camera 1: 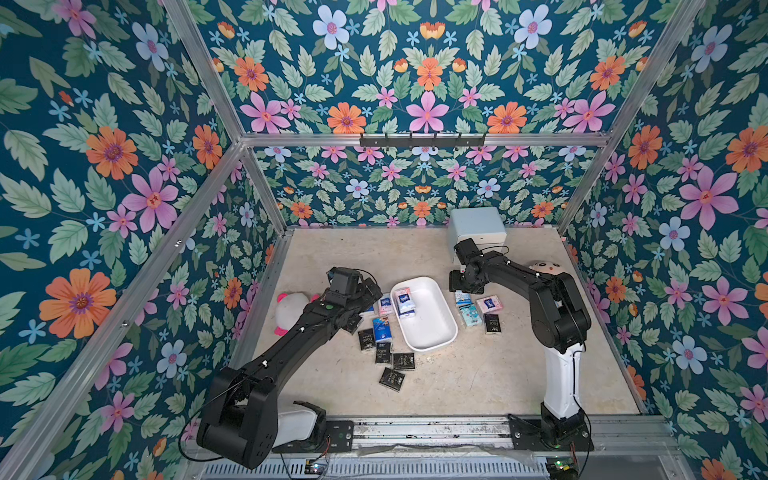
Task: Put the pocket tissues into the storage box
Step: Pick up the pocket tissues from the center of the board.
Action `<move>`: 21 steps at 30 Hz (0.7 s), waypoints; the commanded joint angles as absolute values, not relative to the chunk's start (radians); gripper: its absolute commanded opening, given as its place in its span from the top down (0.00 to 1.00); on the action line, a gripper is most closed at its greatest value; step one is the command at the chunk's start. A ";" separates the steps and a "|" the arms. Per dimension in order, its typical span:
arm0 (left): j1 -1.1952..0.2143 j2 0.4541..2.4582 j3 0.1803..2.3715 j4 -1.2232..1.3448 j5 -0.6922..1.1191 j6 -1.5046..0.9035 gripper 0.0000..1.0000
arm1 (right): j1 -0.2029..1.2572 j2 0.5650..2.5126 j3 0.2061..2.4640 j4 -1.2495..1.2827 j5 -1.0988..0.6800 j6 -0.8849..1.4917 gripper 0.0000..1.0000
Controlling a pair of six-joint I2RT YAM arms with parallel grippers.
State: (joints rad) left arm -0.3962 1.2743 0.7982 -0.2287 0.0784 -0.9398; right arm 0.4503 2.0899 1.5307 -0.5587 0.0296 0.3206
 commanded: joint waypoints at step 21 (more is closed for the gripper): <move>-0.173 1.089 0.656 -0.325 0.193 -0.775 0.01 | 0.590 1.961 1.673 -0.654 0.034 0.380 0.48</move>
State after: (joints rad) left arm -0.2092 1.1011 0.6682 -0.2996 0.1238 -0.8299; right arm 0.5552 1.9511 1.6451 -0.6426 0.0429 0.3588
